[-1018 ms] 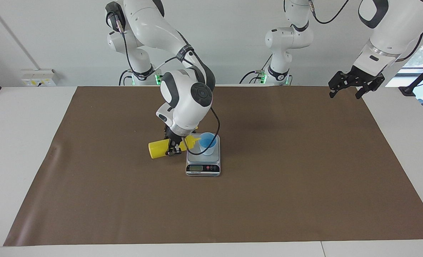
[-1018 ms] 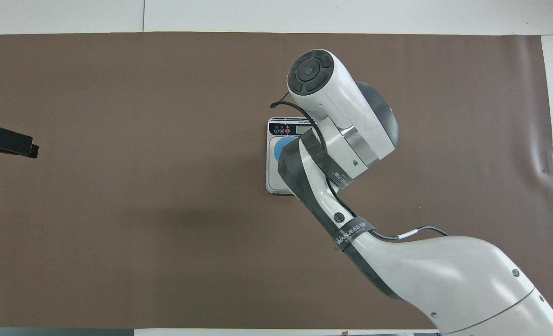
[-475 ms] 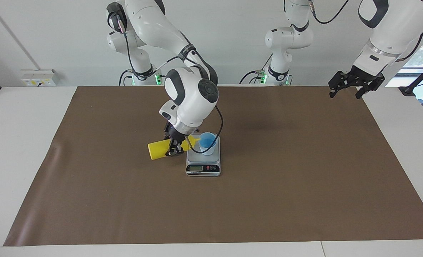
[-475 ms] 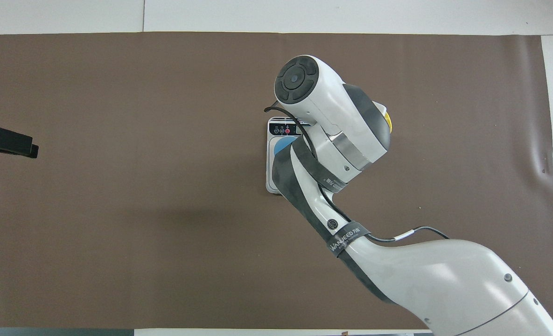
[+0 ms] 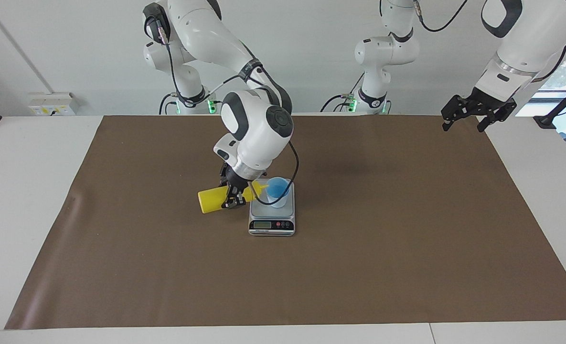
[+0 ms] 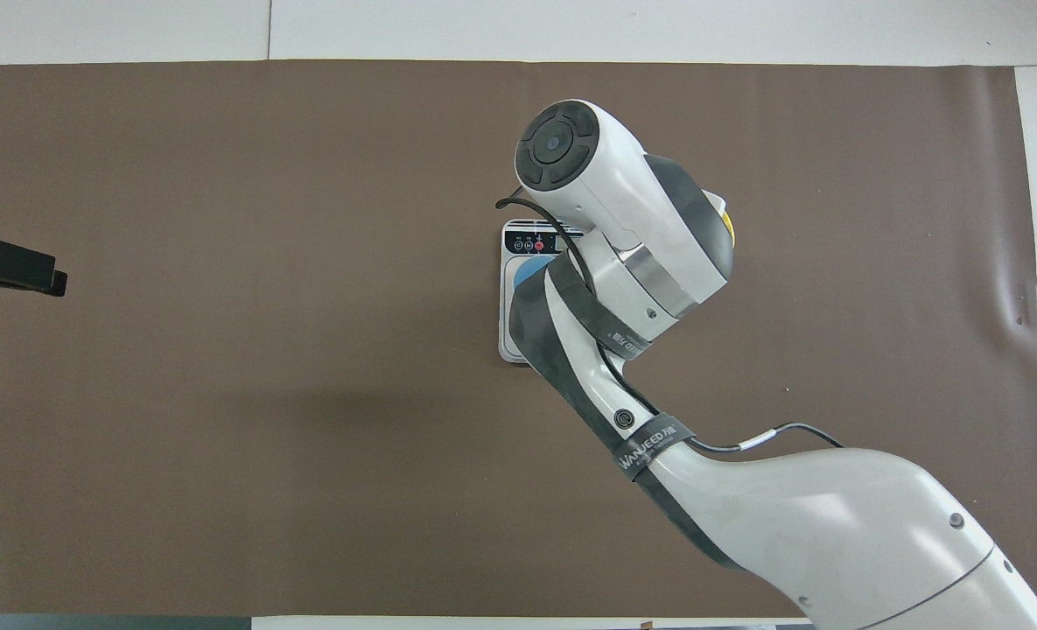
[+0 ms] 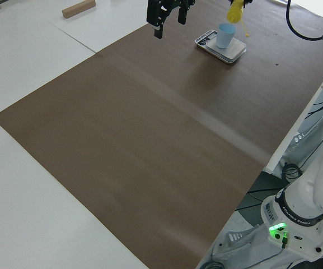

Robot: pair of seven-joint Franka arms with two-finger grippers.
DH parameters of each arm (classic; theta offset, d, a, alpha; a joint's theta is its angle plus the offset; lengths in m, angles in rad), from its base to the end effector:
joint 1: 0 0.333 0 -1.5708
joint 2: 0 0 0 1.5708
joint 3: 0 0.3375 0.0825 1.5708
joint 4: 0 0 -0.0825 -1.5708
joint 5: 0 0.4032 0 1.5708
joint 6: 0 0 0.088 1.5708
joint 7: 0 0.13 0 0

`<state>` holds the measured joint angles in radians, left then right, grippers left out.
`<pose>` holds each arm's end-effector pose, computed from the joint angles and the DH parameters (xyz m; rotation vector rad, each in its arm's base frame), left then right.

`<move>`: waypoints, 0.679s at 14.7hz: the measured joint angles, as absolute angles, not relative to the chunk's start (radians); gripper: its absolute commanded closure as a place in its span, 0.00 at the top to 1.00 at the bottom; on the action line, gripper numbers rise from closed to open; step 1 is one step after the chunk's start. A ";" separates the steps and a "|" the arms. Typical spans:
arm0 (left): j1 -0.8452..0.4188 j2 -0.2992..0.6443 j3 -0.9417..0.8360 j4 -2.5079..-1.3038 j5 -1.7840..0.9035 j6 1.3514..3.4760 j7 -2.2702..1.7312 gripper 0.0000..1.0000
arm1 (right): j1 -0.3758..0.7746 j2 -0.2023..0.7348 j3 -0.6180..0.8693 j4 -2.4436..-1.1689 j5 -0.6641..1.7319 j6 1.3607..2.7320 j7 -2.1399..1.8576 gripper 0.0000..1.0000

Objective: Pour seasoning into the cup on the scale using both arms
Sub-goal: 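Bring the bottle upright back beside the scale with the right gripper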

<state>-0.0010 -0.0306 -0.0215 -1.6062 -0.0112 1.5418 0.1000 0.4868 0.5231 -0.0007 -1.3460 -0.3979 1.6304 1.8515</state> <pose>0.5591 -0.0142 0.6205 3.1234 -0.1917 -0.0522 0.6479 0.2879 0.4067 2.1923 -1.6547 0.3764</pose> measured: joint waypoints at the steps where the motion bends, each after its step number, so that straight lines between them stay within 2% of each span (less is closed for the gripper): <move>1: -0.001 -0.031 -0.021 -1.606 -0.011 1.542 0.100 1.00 | 0.479 0.523 -0.001 -1.333 -0.366 1.622 1.851 0.00; 6: -0.001 -0.031 -0.021 -1.606 -0.011 1.542 0.100 1.00 | 0.372 0.486 -0.001 -1.301 -0.159 1.613 1.808 0.00; 10: -0.001 -0.031 -0.021 -1.606 -0.011 1.542 0.100 1.00 | 0.174 0.419 -0.005 -1.305 0.108 1.576 1.627 0.00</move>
<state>-0.0008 -0.0306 -0.0215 -1.6062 -0.0112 1.5418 0.1000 0.1740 0.4186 -0.0055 -1.3046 0.1082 1.5764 1.6265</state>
